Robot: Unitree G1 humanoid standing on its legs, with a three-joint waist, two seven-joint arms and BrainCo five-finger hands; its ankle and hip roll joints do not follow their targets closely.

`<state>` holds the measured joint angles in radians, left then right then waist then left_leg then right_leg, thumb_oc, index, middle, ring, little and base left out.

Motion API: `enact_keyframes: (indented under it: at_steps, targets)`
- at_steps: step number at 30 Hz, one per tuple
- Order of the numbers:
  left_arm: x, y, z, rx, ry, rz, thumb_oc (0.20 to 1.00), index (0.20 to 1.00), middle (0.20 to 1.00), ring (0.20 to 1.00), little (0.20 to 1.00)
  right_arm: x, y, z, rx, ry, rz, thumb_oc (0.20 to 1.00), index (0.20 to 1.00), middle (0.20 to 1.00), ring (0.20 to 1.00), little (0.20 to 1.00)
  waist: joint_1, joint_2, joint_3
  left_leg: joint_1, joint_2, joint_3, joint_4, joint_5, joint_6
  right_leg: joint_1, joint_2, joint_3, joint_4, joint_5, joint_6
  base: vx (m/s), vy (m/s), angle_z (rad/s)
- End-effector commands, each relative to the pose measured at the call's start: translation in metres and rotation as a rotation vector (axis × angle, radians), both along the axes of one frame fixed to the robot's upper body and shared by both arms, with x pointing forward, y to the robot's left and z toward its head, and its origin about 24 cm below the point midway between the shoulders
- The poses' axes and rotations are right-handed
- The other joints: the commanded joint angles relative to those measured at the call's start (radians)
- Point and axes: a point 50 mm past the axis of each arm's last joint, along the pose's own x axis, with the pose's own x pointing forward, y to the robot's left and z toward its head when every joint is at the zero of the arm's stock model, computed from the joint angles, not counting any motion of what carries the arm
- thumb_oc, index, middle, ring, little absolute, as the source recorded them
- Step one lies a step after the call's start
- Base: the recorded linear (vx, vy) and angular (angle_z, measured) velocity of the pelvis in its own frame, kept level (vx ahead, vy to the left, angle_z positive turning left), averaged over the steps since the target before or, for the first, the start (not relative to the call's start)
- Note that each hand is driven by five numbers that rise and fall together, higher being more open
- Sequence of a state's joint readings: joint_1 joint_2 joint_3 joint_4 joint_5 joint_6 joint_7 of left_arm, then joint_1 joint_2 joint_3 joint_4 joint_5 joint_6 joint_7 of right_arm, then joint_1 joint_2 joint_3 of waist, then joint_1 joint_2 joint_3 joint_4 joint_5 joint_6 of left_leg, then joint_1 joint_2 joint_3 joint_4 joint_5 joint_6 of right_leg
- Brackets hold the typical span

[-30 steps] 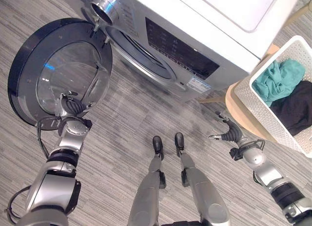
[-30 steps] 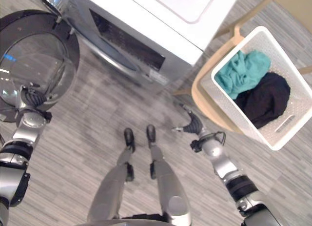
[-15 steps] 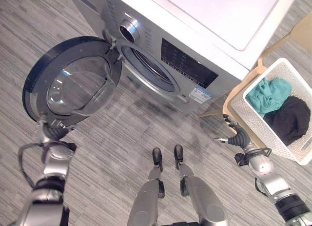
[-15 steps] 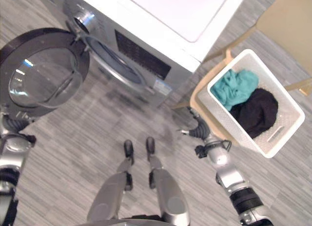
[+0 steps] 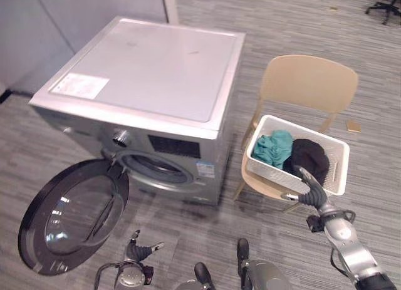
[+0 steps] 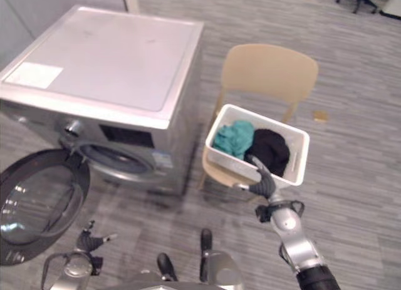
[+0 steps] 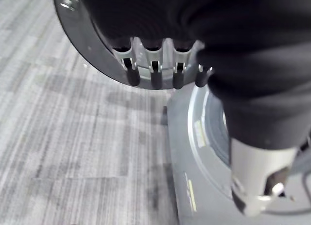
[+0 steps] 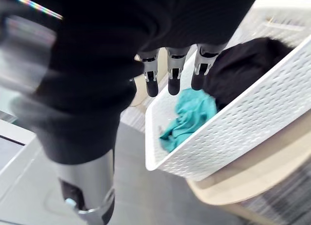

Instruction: Grab the laundry basket,head to the washer,open it,put in the laundry and shut it.

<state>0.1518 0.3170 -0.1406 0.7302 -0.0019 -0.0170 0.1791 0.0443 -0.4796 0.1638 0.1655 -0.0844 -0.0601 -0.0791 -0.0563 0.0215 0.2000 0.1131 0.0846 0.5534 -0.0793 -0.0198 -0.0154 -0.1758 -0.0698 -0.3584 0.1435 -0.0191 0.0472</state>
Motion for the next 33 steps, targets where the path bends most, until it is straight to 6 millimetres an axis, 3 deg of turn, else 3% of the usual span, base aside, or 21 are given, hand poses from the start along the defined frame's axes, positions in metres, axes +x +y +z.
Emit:
enact_keyframes:
  at_steps: [1, 3, 4, 7, 8, 9, 10, 11, 13, 16, 19, 23, 25, 33]
  targets:
    - [0.008, 0.006, 0.0, 0.021, 0.017, -0.074, 1.0, 1.0, 1.0, 1.0, 1.0, 0.002, -0.003, 0.025, -0.035, -0.124, 0.029, 1.0, 1.0, 1.0, 1.0, 1.0, -0.028, -0.031, -0.041, -0.009, -0.018, -0.132, 0.129, -0.129, -0.005, 0.082, -0.024, 0.119, -0.053, -0.042, 0.084, 0.11, -0.171, -0.75]
    - [0.004, 0.0, -0.005, -0.001, 0.041, -0.088, 1.0, 1.0, 1.0, 1.0, 1.0, 0.001, -0.005, 0.025, -0.051, -0.125, 0.027, 1.0, 1.0, 1.0, 1.0, 1.0, -0.036, -0.03, -0.045, -0.015, 0.001, -0.121, 0.187, -0.136, -0.017, 0.095, -0.016, 0.135, -0.064, -0.045, 0.075, 0.15, -0.302, -0.19]
    - [0.003, -0.009, -0.01, -0.021, 0.073, -0.102, 1.0, 1.0, 1.0, 1.0, 1.0, 0.002, -0.006, 0.03, -0.062, -0.139, 0.035, 1.0, 1.0, 1.0, 1.0, 1.0, -0.048, -0.03, -0.038, -0.055, 0.052, -0.121, 0.341, -0.103, -0.046, 0.137, 0.008, 0.159, -0.1, -0.056, 0.044, 0.14, -0.342, -0.28]
    - [0.004, -0.011, -0.011, -0.027, 0.069, -0.097, 1.0, 1.0, 1.0, 1.0, 1.0, 0.003, -0.006, 0.031, -0.067, -0.142, 0.041, 1.0, 1.0, 1.0, 1.0, 1.0, -0.047, -0.027, -0.032, -0.07, 0.065, -0.142, 0.387, -0.083, -0.06, 0.147, 0.019, 0.167, -0.106, -0.062, 0.031, 0.06, -0.174, -0.47]
    - [0.006, -0.018, -0.011, -0.054, 0.054, -0.092, 1.0, 1.0, 1.0, 1.0, 1.0, 0.007, -0.004, 0.032, -0.089, -0.135, 0.065, 1.0, 1.0, 1.0, 1.0, 1.0, -0.026, -0.045, -0.021, -0.148, 0.029, -0.255, 0.397, -0.061, -0.043, 0.156, 0.018, 0.189, -0.113, -0.064, 0.012, 0.0, -0.113, -0.68]
    - [0.006, -0.018, -0.011, -0.054, 0.054, -0.092, 1.0, 1.0, 1.0, 1.0, 1.0, 0.007, -0.004, 0.032, -0.089, -0.135, 0.065, 1.0, 1.0, 1.0, 1.0, 1.0, -0.028, -0.045, -0.021, -0.149, 0.028, -0.256, 0.397, -0.062, -0.043, 0.155, 0.018, 0.188, -0.112, -0.065, 0.013, 0.04, -0.13, -0.63]
    - [0.005, -0.019, -0.013, -0.057, 0.062, -0.09, 1.0, 1.0, 1.0, 1.0, 1.0, 0.009, -0.002, 0.033, -0.098, -0.137, 0.078, 1.0, 1.0, 1.0, 1.0, 1.0, -0.014, -0.052, -0.017, -0.176, 0.009, -0.298, 0.365, -0.083, -0.037, 0.163, 0.015, 0.202, -0.116, -0.071, 0.017, 0.12, -0.015, -0.46]
    - [0.002, -0.02, -0.015, -0.057, 0.077, -0.089, 1.0, 1.0, 1.0, 1.0, 1.0, 0.01, -0.003, 0.03, -0.119, -0.124, 0.084, 1.0, 1.0, 1.0, 1.0, 1.0, 0.001, -0.053, -0.012, -0.195, -0.001, -0.346, 0.291, -0.067, -0.04, 0.175, 0.018, 0.218, -0.119, -0.076, 0.023, 0.15, -0.007, -0.51]
    - [0.0, -0.019, -0.016, -0.057, 0.085, -0.085, 1.0, 1.0, 1.0, 1.0, 1.0, 0.011, -0.003, 0.03, -0.125, -0.121, 0.089, 1.0, 1.0, 1.0, 1.0, 1.0, 0.007, -0.054, -0.012, -0.207, -0.005, -0.368, 0.253, -0.041, -0.045, 0.177, 0.019, 0.222, -0.123, -0.074, 0.024, 0.09, 0.016, -0.22]
    - [-0.004, -0.017, -0.018, -0.05, 0.104, -0.084, 1.0, 1.0, 1.0, 1.0, 1.0, 0.015, -0.004, 0.028, -0.158, -0.107, 0.101, 1.0, 1.0, 1.0, 1.0, 1.0, 0.044, -0.047, 0.002, -0.263, -0.003, -0.467, 0.154, 0.05, -0.072, 0.203, 0.033, 0.247, -0.133, -0.088, 0.028, 0.13, 0.078, -0.35]
    - [-0.006, -0.016, -0.018, -0.049, 0.102, -0.081, 1.0, 1.0, 1.0, 1.0, 1.0, 0.017, -0.003, 0.027, -0.167, -0.107, 0.106, 1.0, 1.0, 1.0, 1.0, 1.0, 0.06, -0.045, 0.009, -0.29, 0.001, -0.502, 0.128, 0.084, -0.078, 0.213, 0.032, 0.267, -0.123, -0.102, 0.027, 0.13, 0.127, -0.18]
    - [-0.013, -0.015, -0.02, -0.047, 0.124, -0.087, 1.0, 1.0, 1.0, 1.0, 1.0, 0.021, -0.001, 0.031, -0.212, -0.126, 0.13, 1.0, 1.0, 1.0, 1.0, 1.0, 0.069, -0.031, -0.003, -0.257, -0.002, -0.504, 0.087, 0.077, -0.068, 0.233, 0.028, 0.28, -0.116, -0.124, 0.037, 0.15, 0.169, -0.14]
    - [-0.016, -0.009, -0.021, -0.025, 0.139, -0.088, 1.0, 1.0, 1.0, 1.0, 1.0, 0.029, 0.004, 0.036, -0.261, -0.148, 0.157, 1.0, 1.0, 1.0, 1.0, 1.0, 0.077, -0.035, -0.003, -0.256, -0.023, -0.496, 0.106, 0.061, -0.053, 0.223, 0.003, 0.294, -0.094, -0.128, 0.047, 0.13, 0.221, -0.17]
    - [0.008, 0.006, -0.008, 0.038, 0.058, -0.088, 1.0, 1.0, 1.0, 1.0, 1.0, 0.067, 0.013, 0.054, -0.558, -0.217, 0.229, 1.0, 1.0, 1.0, 1.0, 1.0, 0.114, -0.04, 0.008, -0.295, -0.056, -0.472, 0.116, 0.035, -0.024, 0.138, -0.032, 0.323, -0.08, -0.099, 0.069, 0.01, 0.107, -0.12]
